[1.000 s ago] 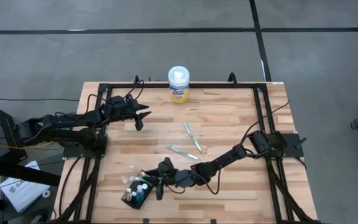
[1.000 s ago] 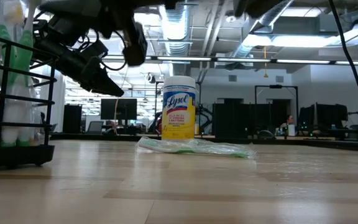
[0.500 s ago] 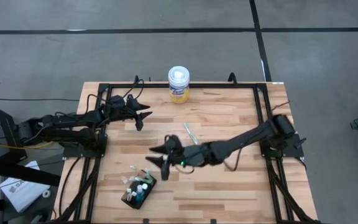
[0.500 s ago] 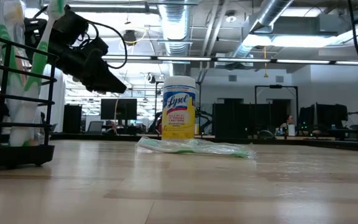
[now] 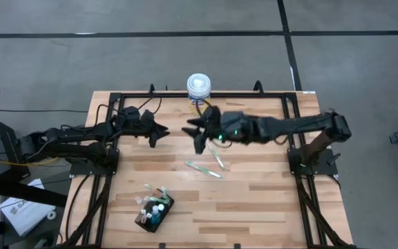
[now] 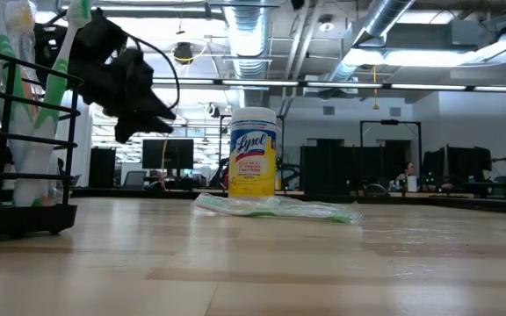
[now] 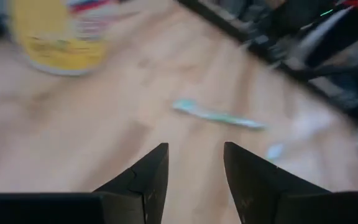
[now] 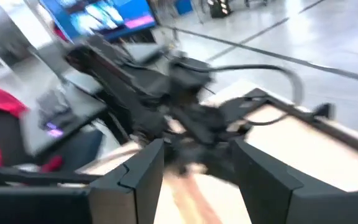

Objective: Pick & Place toothbrushing station
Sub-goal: Put the green toothbrush into the black wire organizer bin

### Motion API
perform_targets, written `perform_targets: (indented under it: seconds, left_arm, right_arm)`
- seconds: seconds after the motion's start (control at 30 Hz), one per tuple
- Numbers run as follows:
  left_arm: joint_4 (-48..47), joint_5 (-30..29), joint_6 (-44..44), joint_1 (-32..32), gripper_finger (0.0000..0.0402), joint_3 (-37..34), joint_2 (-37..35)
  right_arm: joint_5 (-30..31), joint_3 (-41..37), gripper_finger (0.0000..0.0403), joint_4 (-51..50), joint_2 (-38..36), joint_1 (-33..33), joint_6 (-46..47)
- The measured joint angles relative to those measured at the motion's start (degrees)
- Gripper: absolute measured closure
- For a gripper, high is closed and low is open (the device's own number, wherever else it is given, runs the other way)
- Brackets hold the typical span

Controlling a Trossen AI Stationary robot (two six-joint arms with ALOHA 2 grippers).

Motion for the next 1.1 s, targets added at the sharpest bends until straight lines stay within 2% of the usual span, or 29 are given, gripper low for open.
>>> perform_targets:
  seconds: [0.07,0.13,0.27,0.47,0.67,0.83,1.1]
  left_arm:
    - [-1.7,2.4,-3.7,-0.8,0.0251,1.1,0.0]
    - [-8.3,3.5,-4.6,-1.1,0.0251,2.7,0.4]
    - [-18.1,1.0,2.3,-2.6,0.025,6.8,4.1]
    - [-19.4,-3.0,10.1,-5.0,0.0253,16.6,12.4]
    - [-24.7,-4.2,16.5,-6.9,0.0256,25.4,21.7]
    - [-28.2,0.5,22.8,-8.7,0.0256,27.6,27.4]
    - [-28.3,6.5,26.8,-13.7,0.0257,27.6,29.5]
  right_arm:
    - [-1.9,0.0,0.0223,-3.6,-1.5,-2.3,-2.4]
    - [-4.9,0.0,0.0222,-6.2,-2.6,-5.2,-4.1]
    - [-15.9,0.0,0.0218,-8.8,-4.1,-11.3,-8.7]
    - [-33.2,0.0,0.0217,-8.2,-6.1,-19.8,-14.9]
    - [-45.7,0.0,0.0226,-7.7,-6.1,-25.0,-18.1]
    - [-48.5,0.0,0.0226,-7.1,-6.1,-27.0,-18.1]
    - [-48.8,0.0,0.0223,-2.4,-5.8,-28.3,-15.7]
